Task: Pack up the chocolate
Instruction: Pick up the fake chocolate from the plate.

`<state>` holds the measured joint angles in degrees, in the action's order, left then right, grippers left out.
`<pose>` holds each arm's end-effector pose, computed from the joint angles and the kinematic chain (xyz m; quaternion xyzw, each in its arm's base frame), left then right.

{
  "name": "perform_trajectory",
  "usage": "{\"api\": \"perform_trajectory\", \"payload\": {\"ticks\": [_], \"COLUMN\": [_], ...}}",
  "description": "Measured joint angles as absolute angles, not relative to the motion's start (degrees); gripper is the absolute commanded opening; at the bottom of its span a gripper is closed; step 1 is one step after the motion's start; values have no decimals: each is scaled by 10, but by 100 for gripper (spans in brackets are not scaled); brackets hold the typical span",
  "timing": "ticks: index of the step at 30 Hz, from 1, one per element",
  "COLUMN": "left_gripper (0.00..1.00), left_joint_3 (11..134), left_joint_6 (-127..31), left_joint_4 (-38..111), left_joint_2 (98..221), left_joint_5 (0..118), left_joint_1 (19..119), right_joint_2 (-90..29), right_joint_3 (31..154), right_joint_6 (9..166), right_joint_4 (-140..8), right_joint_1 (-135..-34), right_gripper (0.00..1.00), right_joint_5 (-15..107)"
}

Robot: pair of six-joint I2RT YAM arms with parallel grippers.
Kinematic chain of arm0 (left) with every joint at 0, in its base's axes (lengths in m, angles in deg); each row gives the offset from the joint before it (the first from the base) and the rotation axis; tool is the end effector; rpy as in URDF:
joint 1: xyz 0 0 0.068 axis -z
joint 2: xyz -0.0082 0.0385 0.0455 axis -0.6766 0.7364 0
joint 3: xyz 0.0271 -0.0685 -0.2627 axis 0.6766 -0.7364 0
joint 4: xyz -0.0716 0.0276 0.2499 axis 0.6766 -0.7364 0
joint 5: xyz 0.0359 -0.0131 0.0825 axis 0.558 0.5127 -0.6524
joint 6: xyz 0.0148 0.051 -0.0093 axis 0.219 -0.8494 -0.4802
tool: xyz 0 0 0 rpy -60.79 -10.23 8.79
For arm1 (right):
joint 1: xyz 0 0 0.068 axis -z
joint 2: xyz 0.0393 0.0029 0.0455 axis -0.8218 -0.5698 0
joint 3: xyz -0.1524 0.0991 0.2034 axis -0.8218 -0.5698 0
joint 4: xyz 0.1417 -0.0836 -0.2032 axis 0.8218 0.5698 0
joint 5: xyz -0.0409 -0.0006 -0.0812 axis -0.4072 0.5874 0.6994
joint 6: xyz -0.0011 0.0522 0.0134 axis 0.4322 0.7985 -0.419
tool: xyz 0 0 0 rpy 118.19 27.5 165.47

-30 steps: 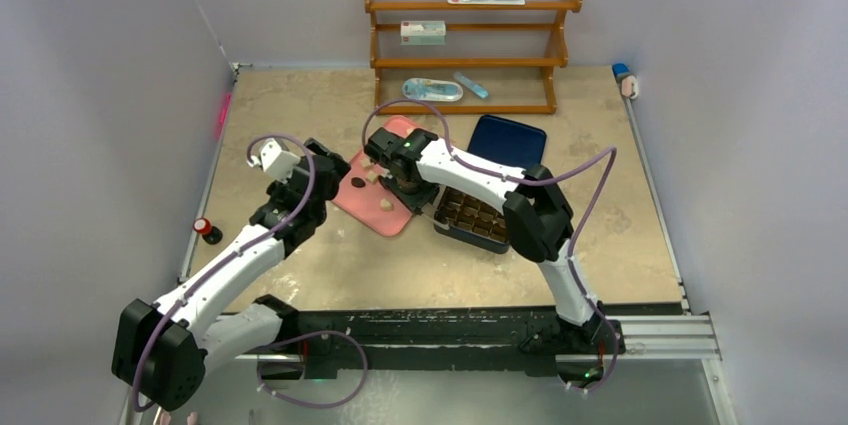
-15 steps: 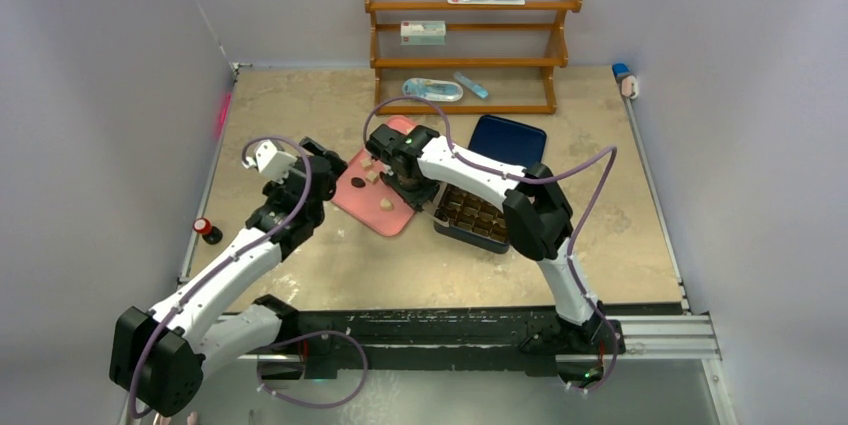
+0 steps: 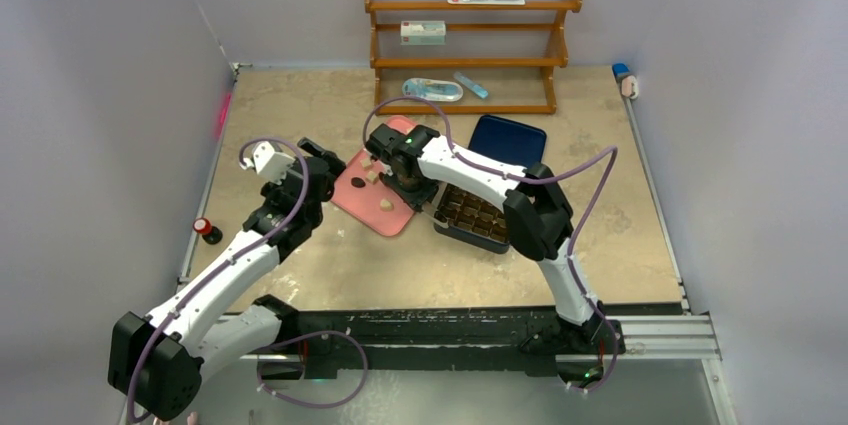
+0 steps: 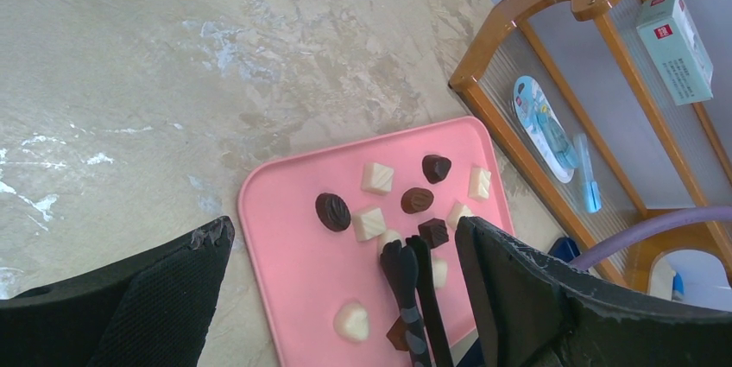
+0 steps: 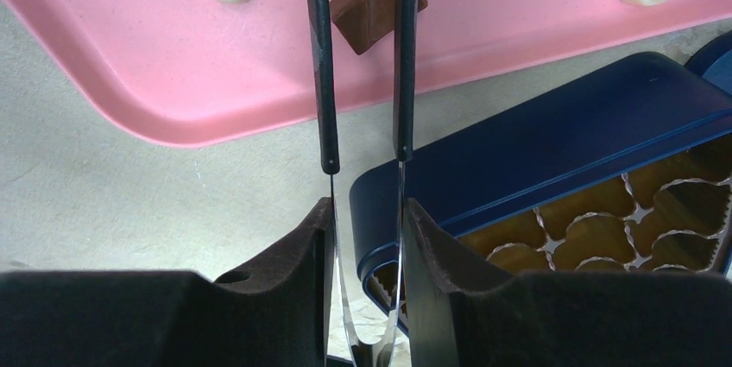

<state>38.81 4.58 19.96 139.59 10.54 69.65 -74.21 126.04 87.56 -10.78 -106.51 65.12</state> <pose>0.1956 -0.0743 0.2644 -0.4205 0.7233 -0.1190 0.5347 0.2908 0.3515 0.2192 -0.3591 0.9150 -0.0066 0.1839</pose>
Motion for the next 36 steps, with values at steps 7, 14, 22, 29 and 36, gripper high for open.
{"api": "perform_trajectory", "payload": {"ticks": [7, 14, 22, 29, 36], "left_gripper": [100, 100, 100, 100, 100], "left_joint_3": [388, 388, 393, 401, 404], "left_joint_6": [46, 46, 46, 40, 31], "left_joint_4": [191, 187, 186, 187, 187], "left_joint_2": [1396, 1396, 1399, 1410, 1410], "left_joint_5": [101, 99, 99, 99, 99], "left_joint_1": [696, 696, 696, 696, 696], "right_joint_2": [-727, -683, -666, -678, -696], "right_joint_3": [1260, 1256, 1244, 1250, 1253], "right_joint_6": [876, 876, 875, 871, 869], "right_joint_4": [-112, -122, -126, -114, -102], "right_joint_1": [-1065, -1065, -1065, -1062, -1034], "right_gripper": [0, 0, 14, 27, 31], "right_joint_5": [654, 657, 661, 662, 655]}}
